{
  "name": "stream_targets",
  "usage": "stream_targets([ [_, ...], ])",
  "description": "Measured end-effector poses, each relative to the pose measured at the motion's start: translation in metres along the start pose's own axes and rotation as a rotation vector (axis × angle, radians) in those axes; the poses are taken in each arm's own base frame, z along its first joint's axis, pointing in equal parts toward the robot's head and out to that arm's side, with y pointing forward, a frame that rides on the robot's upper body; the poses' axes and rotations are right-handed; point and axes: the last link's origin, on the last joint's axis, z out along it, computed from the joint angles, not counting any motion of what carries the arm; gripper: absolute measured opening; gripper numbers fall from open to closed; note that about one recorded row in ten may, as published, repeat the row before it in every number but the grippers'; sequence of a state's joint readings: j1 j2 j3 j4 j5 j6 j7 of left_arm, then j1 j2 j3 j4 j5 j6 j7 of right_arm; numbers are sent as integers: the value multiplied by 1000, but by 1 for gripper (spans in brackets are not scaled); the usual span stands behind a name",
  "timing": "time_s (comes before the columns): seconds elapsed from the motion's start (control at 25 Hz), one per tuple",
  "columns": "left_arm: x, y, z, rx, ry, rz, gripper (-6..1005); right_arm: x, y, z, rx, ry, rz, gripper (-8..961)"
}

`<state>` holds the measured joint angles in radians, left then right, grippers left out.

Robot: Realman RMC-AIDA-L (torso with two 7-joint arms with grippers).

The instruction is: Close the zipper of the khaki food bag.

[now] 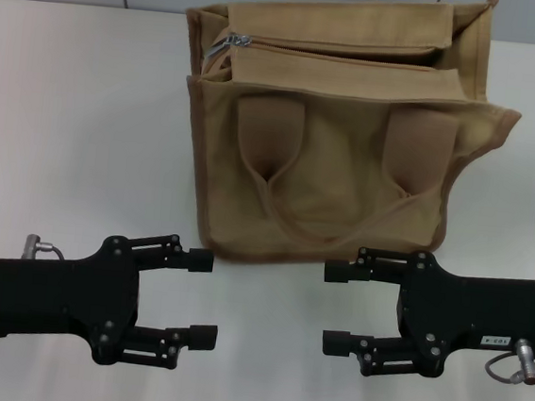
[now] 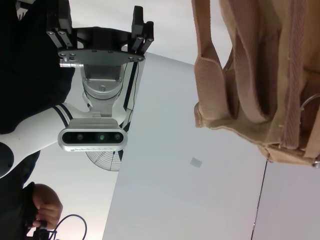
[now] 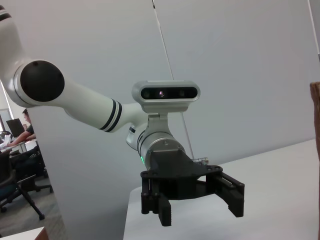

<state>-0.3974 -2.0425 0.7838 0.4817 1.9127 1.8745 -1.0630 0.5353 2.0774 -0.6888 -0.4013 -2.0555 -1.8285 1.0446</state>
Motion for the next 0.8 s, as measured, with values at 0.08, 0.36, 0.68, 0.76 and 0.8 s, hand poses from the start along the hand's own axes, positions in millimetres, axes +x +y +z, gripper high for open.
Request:
stream_targets([
  [0.08,0,0,0,0,0,0,825,0,0,0,0,0,0,768],
  [0.36,0,0,0,4,2,0,811,0,0,0,0,0,0,767],
  [0.68,-5,-9,-32,252,80,58,796,0,-1,-1,10,-7,0,768],
  [0.76,-5,-14,-45,396,137,84,792,0,-1,-1,11,-10,-1,768],
  [0.8,-7,-19,-52,502,188,99,790,-1,-1,-1,13,-12,-1,768],
])
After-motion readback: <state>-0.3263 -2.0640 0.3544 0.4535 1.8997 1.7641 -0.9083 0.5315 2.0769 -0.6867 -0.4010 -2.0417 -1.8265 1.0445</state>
